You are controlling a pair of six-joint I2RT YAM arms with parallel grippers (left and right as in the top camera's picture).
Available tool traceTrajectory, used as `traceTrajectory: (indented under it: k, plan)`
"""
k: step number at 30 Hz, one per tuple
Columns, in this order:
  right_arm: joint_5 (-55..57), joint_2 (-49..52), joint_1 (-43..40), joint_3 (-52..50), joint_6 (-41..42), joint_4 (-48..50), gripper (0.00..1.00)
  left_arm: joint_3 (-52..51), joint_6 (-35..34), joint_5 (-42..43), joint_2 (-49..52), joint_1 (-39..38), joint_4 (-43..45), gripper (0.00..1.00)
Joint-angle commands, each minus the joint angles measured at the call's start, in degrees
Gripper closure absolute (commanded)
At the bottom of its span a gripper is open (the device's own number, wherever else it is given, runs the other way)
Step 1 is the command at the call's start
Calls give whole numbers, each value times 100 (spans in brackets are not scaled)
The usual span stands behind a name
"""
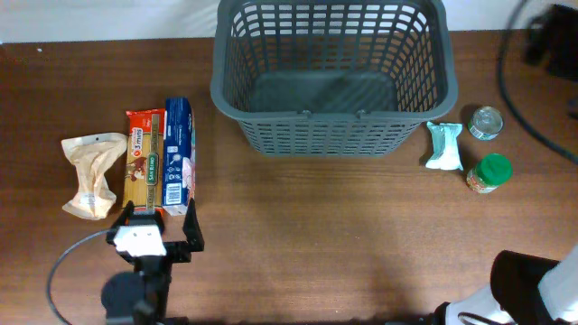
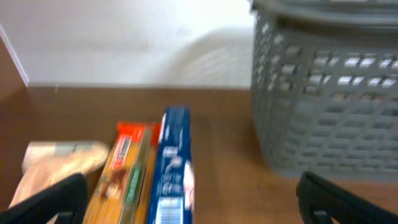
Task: Pack container
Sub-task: 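Grasp the blue box with the left gripper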
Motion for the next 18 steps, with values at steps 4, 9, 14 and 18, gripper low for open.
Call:
traceTrajectory:
  k: [4,9,14,18]
  plan:
    - [195,9,-914,-140,289,-109,1,1539,179,-553,2249,59,-422,1]
    - [199,9,-1239,-350,284,-111,1,2951,595,-503,4454,339,-994,1]
    - [219,9,-1241,-372,282,-149,1,3836,590,-483,6008,452,-1364,1]
    - [216,9,-1241,-374,284,-238,2,3958,590,-190,6636,442,-1316,1]
